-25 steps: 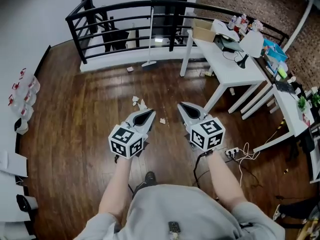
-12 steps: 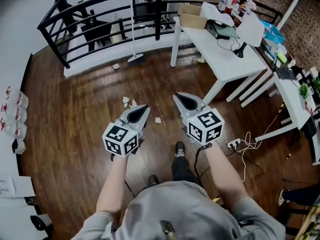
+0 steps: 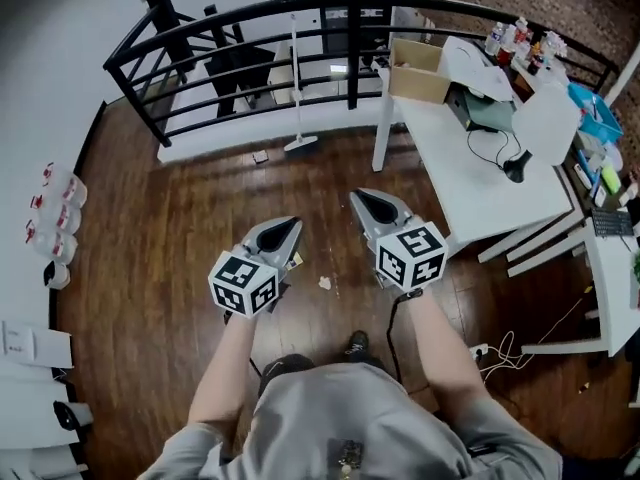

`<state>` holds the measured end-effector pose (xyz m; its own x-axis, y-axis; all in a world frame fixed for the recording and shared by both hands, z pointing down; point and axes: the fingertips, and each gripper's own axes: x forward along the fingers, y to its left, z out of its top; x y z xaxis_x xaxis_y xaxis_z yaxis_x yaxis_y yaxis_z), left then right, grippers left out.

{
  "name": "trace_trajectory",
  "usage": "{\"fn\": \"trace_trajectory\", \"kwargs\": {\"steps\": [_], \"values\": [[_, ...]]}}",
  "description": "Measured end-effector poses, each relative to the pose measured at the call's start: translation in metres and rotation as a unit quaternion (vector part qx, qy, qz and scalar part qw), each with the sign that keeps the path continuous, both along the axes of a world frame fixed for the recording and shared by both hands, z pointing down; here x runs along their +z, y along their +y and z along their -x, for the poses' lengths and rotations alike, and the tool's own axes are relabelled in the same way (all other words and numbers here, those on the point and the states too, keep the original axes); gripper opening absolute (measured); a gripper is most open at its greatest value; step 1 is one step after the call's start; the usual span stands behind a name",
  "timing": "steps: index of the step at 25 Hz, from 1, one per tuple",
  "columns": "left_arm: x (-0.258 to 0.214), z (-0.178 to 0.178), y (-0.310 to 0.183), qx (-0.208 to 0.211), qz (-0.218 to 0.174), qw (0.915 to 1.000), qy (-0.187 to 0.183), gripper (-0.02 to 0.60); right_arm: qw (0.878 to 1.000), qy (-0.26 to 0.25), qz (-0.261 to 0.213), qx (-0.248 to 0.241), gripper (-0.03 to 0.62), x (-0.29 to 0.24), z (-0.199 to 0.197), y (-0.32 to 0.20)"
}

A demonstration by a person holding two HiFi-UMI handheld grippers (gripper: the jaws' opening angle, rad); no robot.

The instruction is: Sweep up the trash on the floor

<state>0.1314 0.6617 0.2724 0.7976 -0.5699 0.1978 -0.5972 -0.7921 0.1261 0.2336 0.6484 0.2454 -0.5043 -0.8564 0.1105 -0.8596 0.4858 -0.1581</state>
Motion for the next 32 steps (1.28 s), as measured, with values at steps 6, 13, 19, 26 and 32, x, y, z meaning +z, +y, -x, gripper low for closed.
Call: {"fn": "trace_trajectory", "kwargs": {"steps": [6, 13, 19, 26, 32], "values": [[-0.008, -0.009, -0.066, -0.034, -0.007, 0.9994, -0.004, 0.003, 1.0, -0.003, 0.0, -0.026, 0.0, 0.003, -0.013, -0.073], [0.008, -0.015, -0.163, -0.033, -0.013, 0.999, 0.027, 0.003, 0.999, 0.031, 0.007, -0.028, 0.0, 0.019, -0.013, -0.164], [-0.002, 0.013, -0.27, -0.025, -0.011, 0.9976, 0.064, 0.003, 0.998, 0.067, 0.015, -0.013, 0.0, 0.0, 0.011, -0.264], [0.016, 0.023, -0.373, -0.026, 0.012, 0.9973, 0.068, 0.003, 0.997, 0.073, 0.029, -0.013, 0.0, 0.01, 0.022, -0.362], [0.029, 0.0, -0.458, -0.045, 0.02, 0.9975, 0.051, 0.003, 0.997, 0.056, 0.03, -0.035, 0.0, 0.023, 0.0, -0.457]]}}
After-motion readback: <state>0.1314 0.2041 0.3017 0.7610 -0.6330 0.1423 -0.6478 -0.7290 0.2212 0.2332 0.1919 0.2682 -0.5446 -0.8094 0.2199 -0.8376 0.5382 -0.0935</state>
